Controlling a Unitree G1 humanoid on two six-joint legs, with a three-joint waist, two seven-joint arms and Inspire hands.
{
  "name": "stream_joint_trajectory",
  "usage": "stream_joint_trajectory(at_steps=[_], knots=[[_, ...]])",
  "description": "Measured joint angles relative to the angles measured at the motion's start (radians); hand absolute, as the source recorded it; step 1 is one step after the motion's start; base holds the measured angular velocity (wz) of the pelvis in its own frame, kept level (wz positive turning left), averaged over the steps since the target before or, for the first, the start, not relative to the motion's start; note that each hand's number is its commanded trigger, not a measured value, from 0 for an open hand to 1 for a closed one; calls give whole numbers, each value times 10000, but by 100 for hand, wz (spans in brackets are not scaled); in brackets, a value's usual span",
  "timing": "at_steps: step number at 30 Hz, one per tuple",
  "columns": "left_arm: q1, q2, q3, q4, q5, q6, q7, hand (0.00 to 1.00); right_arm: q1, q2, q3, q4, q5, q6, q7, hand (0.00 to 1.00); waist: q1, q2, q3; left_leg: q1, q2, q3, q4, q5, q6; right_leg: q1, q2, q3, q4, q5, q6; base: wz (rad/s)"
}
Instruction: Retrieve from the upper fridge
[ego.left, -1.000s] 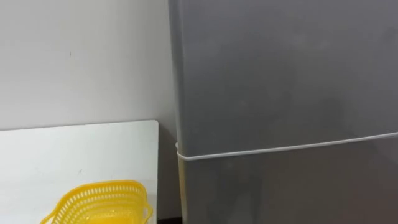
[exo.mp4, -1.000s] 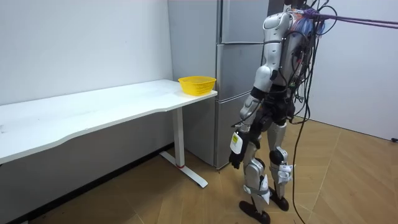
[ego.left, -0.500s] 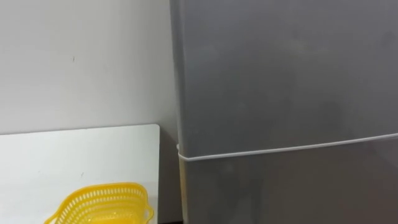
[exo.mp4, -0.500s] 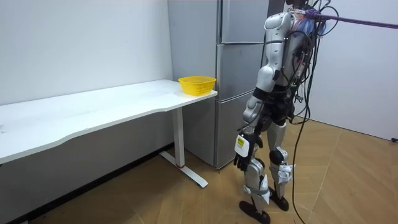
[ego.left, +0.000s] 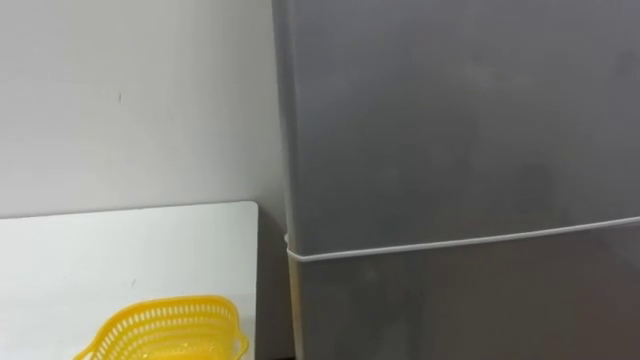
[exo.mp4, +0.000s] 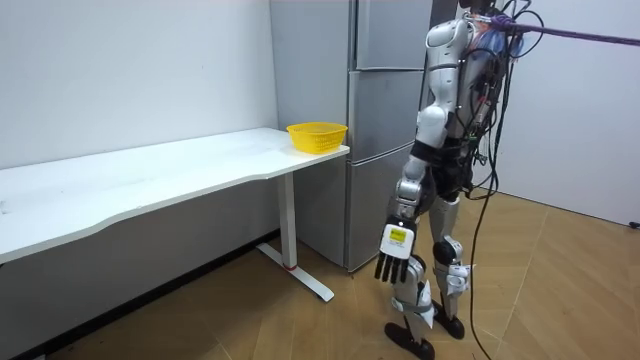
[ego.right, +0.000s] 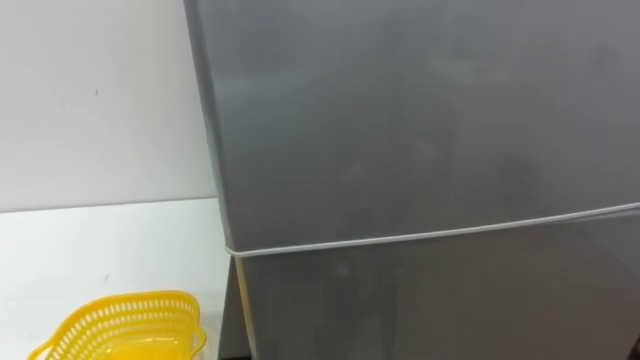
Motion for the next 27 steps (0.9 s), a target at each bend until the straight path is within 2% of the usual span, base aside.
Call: stream_joint_trajectory(at_steps=[5, 10, 11, 13, 16, 19, 21, 23, 25, 27], knots=[[-348, -11, 1240, -816, -4700, -892, 1191, 0, 102, -6, 1, -133, -94, 154, -19, 0, 286, -67, -4, 106, -28, -13, -124, 4, 0, 112, -18, -12, 14, -10, 20, 1], [-604, -144, 1658, -1794, -7473, -1580, 2211, 0, 326, -17, 2, -386, -114, 205, -158, 0, 592, -87, -14, 217, -48, 39, -272, 8, 10, 39, 0, 50, 63, -11, 34, -8], [-604, -152, 1663, -1956, -7760, -1674, 2340, 0, 330, -19, 1, -413, -123, 202, -161, 0, 617, -79, -17, 214, -46, 40, -271, 8, 10, 18, 1, 43, 78, -11, 35, 0], [-624, -152, 1673, -2518, -8842, -2122, 2880, 0, 364, -21, -1, -488, -409, 195, -245, 0, 735, -65, -27, 234, -32, 42, -258, 8, 9, -27, -2, -19, 163, -7, 37, -4], [-585, -153, 1656, -3591, -9632, -2644, 3611, 0, 379, -27, 5, -683, -834, 158, -271, 0, 817, -63, -35, 268, -37, 37, -259, 11, 6, -21, -3, -30, 185, -7, 36, -1], [-566, -146, 1659, -4495, -9892, -3166, 4060, 0, 457, -47, 4, -855, -1138, 46, -366, 0, 911, -47, -43, 291, -53, 69, -291, 14, 11, -20, -18, 17, 187, -7, 38, -5], [-567, -142, 1823, -5143, -9881, -3363, 4496, 0, 598, -54, -26, -957, -1653, -87, -462, 0, 946, -37, -46, 288, -59, 62, -314, 13, 14, -22, -20, 22, 200, -5, 39, -2], [-564, -131, 1994, -6024, -9859, -3735, 5073, 0, 685, -57, -165, -1004, -2060, -267, -553, 0, 949, -38, -46, 284, -69, 53, -362, 13, 15, -11, -25, 0, 196, -4, 43, 0], [-517, -97, 2062, -7222, -9735, -4282, 5641, 0, 899, -55, -296, -1232, -2287, -417, -582, 0, 1007, 5, -51, 334, -76, 53, -451, 21, 26, -11, -27, 23, 199, -4, 44, -4], [-393, -95, 2061, -8355, -9446, -4504, 6078, 0, 993, -53, -349, -1306, -2337, -483, -623, 0, 1034, 33, -54, 395, -72, 55, -459, 23, 27, -2, -28, 5, 207, -4, 44, -5]])
